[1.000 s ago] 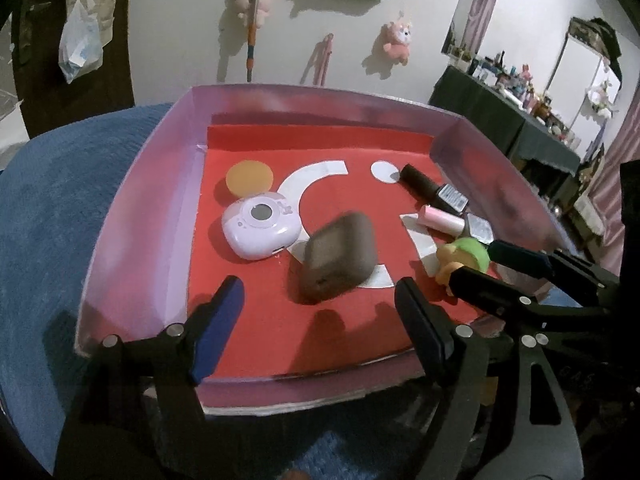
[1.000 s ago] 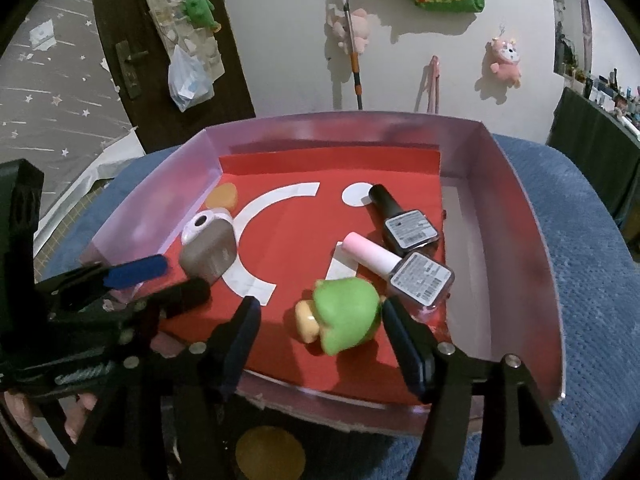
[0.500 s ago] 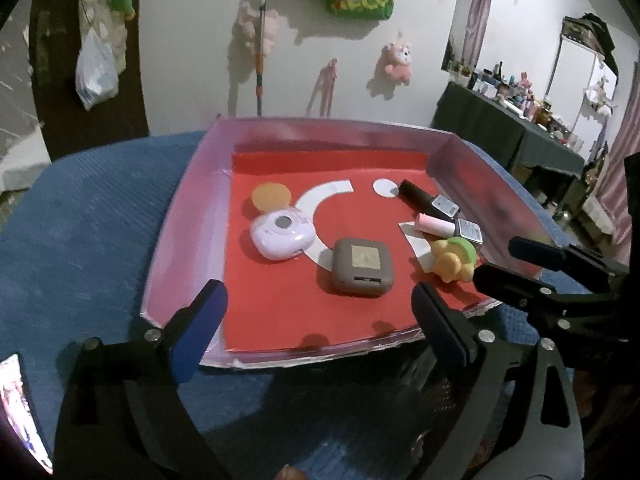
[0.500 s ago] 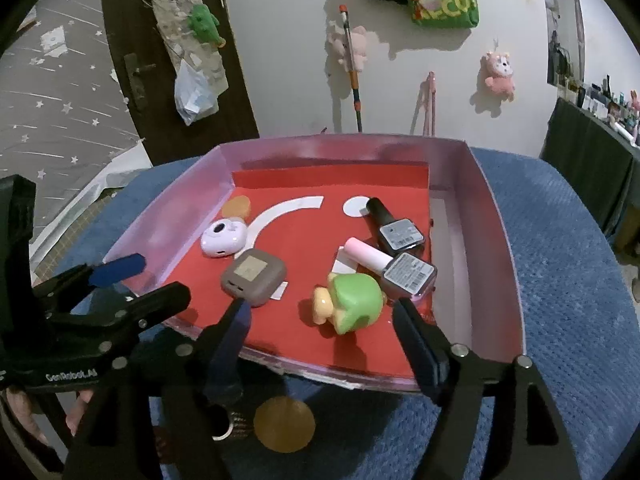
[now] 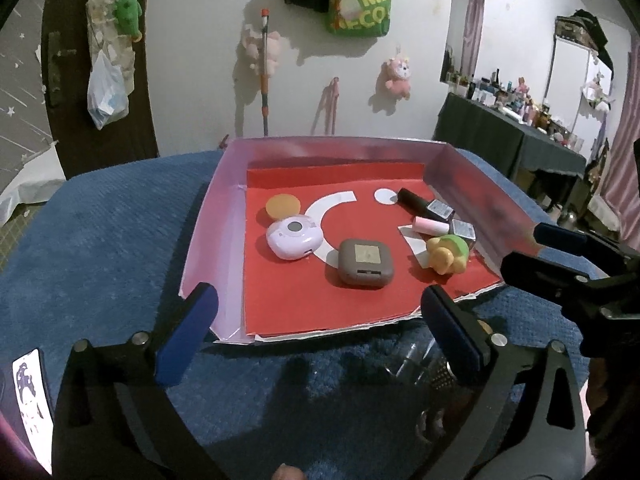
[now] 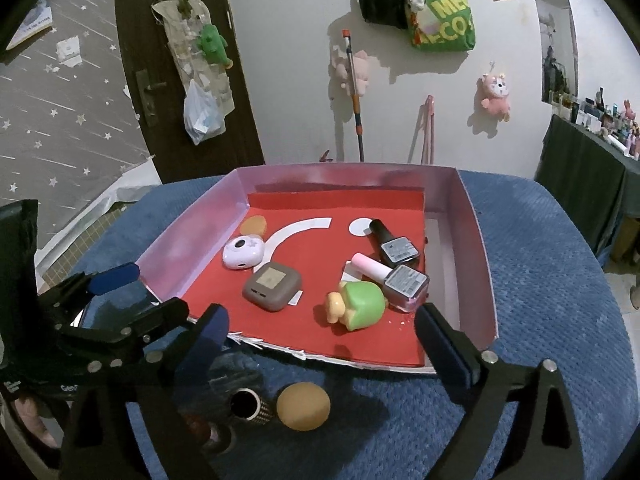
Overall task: Organize rigid objects
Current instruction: 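Withdraw both grippers from the box toward the remaining items, then grasp the red-ball-capped bottle with the left gripper while the right gripper grasps the tan puff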
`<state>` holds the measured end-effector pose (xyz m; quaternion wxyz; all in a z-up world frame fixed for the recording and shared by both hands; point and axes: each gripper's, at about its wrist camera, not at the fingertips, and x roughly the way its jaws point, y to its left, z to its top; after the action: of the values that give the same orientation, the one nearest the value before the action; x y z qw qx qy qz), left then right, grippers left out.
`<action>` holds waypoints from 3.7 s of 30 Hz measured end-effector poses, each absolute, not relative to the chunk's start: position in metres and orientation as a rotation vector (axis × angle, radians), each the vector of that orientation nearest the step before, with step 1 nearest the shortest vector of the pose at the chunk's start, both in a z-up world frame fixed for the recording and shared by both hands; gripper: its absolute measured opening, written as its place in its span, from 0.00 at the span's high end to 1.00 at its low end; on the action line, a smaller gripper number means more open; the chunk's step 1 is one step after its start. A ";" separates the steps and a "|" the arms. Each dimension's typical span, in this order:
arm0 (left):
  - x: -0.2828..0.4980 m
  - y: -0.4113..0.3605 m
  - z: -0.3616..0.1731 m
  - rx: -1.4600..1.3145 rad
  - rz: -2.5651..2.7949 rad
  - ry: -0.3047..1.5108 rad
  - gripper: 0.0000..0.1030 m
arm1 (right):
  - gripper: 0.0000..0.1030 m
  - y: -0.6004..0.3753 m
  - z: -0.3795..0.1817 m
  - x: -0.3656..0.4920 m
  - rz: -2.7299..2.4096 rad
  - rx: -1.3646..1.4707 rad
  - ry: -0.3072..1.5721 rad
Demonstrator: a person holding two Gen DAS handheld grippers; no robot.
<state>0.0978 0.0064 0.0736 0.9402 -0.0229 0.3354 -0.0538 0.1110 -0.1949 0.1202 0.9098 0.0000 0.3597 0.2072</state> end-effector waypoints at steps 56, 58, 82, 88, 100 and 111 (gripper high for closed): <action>0.011 0.007 0.021 -0.142 -0.110 0.831 0.00 | 0.00 -0.226 0.081 0.010 0.398 0.049 0.715; 0.010 0.007 0.014 -0.147 -0.112 0.855 0.00 | 0.00 -0.228 0.077 0.011 0.391 0.051 0.727; 0.014 -0.022 0.009 -0.064 -0.136 0.857 0.00 | 0.01 -0.237 0.049 0.041 0.314 0.055 0.862; 0.019 -0.027 0.009 -0.049 -0.151 0.853 0.00 | 0.06 -0.234 0.050 0.052 0.307 0.051 0.871; 0.030 -0.036 0.009 -0.056 -0.177 0.836 0.00 | 0.09 -0.223 0.050 0.066 0.320 0.019 0.881; 0.040 -0.048 0.010 -0.030 -0.201 0.812 0.19 | 0.23 -0.197 0.051 0.080 0.358 -0.063 0.896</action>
<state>0.0402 -0.0479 0.0097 0.9136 -0.0146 0.3945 -0.0975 0.0800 -0.1969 0.0512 0.8853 -0.0304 0.4308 0.1723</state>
